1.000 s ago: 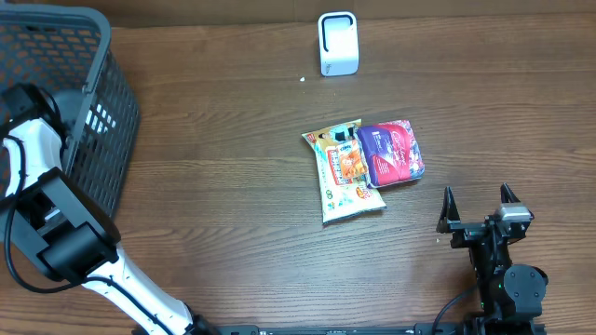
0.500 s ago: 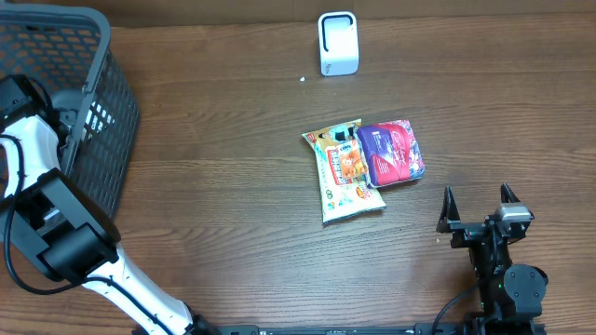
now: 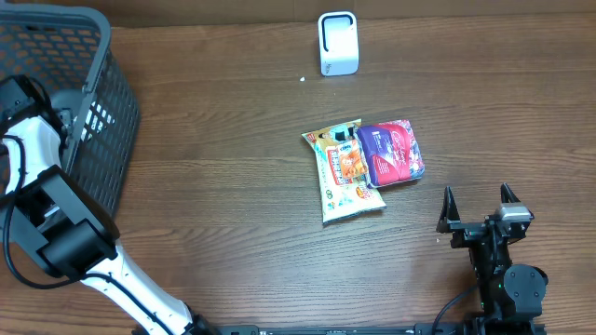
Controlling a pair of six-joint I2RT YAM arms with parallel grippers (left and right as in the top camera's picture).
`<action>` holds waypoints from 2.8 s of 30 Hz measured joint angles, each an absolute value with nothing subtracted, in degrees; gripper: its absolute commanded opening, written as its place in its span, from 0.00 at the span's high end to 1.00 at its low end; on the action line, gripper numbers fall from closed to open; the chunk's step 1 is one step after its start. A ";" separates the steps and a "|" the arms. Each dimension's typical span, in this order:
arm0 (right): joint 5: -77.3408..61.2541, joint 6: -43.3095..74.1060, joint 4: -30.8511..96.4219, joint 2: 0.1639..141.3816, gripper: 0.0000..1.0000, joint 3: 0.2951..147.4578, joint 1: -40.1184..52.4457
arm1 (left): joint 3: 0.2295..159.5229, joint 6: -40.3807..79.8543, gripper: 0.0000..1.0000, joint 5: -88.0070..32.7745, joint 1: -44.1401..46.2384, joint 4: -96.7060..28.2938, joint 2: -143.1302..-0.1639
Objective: Scan the item barcode
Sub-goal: 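Close the left gripper on the Pantene tube's cap end, then lift the Pantene tube out and hold it under the scanner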
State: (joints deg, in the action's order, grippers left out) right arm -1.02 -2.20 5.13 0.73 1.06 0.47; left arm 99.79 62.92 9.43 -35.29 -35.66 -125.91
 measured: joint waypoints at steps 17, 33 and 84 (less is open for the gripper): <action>-1.02 -2.15 5.17 0.73 0.00 1.06 0.45 | 100.79 64.18 0.59 13.58 -35.27 -47.59 -126.13; -1.04 -2.17 5.17 0.73 0.00 1.06 0.47 | 100.44 61.89 0.13 16.16 -36.88 -49.23 -126.69; -1.02 -2.13 5.15 0.73 0.00 1.06 0.45 | 100.66 43.03 0.96 1.08 -32.62 -38.50 -90.56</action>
